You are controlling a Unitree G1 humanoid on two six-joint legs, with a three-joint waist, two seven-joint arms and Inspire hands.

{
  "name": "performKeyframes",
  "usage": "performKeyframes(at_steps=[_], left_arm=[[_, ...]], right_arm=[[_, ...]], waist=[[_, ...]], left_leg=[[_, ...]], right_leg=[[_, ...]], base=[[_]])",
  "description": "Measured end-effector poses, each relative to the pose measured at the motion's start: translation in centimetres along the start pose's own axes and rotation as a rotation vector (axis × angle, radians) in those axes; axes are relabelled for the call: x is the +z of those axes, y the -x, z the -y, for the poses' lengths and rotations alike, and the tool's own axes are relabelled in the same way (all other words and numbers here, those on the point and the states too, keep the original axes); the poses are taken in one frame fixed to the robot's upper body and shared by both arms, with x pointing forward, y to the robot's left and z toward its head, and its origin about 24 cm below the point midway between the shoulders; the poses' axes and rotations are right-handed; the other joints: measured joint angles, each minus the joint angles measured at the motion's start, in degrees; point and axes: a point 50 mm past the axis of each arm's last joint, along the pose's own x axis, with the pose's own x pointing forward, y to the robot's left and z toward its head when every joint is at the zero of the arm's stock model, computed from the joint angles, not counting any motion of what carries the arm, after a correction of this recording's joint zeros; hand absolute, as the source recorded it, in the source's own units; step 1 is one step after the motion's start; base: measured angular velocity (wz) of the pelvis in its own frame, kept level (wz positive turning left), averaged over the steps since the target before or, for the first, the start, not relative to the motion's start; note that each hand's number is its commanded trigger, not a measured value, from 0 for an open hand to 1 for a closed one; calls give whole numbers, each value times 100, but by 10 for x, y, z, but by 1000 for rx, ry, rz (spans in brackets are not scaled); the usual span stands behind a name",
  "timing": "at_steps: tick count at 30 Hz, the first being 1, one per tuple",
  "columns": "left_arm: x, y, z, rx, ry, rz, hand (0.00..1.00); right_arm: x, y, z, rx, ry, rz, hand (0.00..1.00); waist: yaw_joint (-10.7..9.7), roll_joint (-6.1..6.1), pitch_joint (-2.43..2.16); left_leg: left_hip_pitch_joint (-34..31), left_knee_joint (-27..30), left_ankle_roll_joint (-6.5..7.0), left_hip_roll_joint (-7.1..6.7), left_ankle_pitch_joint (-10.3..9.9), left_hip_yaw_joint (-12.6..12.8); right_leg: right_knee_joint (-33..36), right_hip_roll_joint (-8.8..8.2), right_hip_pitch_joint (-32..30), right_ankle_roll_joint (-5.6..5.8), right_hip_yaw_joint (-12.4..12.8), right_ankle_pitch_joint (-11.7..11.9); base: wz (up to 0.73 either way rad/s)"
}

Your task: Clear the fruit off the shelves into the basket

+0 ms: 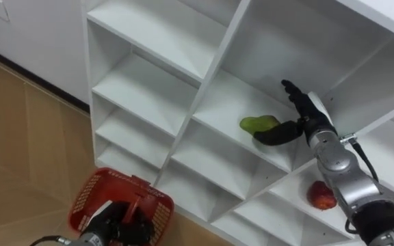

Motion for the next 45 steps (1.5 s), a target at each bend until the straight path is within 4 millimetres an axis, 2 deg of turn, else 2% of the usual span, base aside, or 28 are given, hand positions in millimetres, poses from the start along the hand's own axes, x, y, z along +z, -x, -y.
performKeyframes(at_steps=[4, 8, 9, 11, 13, 20, 33, 40, 45], left_arm=[[1, 0, 0, 3, -2, 5, 100], [1, 0, 0, 2, -2, 5, 100], [1, -1, 1, 2, -2, 5, 100], [1, -1, 1, 1, -2, 3, 100], [1, -1, 1, 1, -1, 5, 100], [0, -2, 4, -9, -1, -4, 100], [-1, -2, 6, -14, -4, -11, 100], [-2, -2, 6, -15, -3, -17, 100], [-1, -3, 6, -14, -5, -13, 100]], right_arm=[[-1, -3, 2, -2, 12, -13, 0], [-6, -3, 2, 9, 13, -38, 0], [-8, -3, 2, 13, 14, -44, 0], [-10, -3, 2, 23, 17, -52, 0], [-8, -4, 3, 24, 20, -48, 0], [-7, -6, 4, 24, 24, -50, 0], [-11, -6, 3, 54, 36, -66, 0], [-12, -6, 3, 51, 35, -70, 0], [-10, -7, 4, 55, 35, -67, 0]], waist=[[20, 73, 56], [77, 79, 51], [100, 59, 35], [123, 82, 44], [119, 111, 30], [113, 114, 30], [103, 63, -11], [100, 62, -12], [121, 85, 4]], left_leg=[[-38, 56, 9, -10, -6, -2], [-89, 68, 10, -17, -7, -14], [-100, 69, 10, -18, -6, -14], [-100, 69, 13, -21, -3, -14], [-91, 60, 14, -23, -3, -13], [-94, 52, 18, -29, 0, -14], [-116, 54, 11, -37, 11, -76], [-184, 59, -2, -37, 26, -104], [-203, 49, -14, -35, 48, -105]], right_leg=[[0, -2, -7, 0, -2, 0], [1, -2, -47, 0, -9, 0], [3, -2, -64, 0, -15, 0], [4, -3, -67, 0, -13, 0], [4, -4, -70, 0, -9, 0], [9, -10, -75, 0, -8, 0], [16, -10, -84, 1, -76, 0], [15, -8, -108, 0, -140, 0], [26, -8, -175, -2, -133, 1]], base=[[0], [0], [0], [0], [0], [0], [0], [3], [-2]])
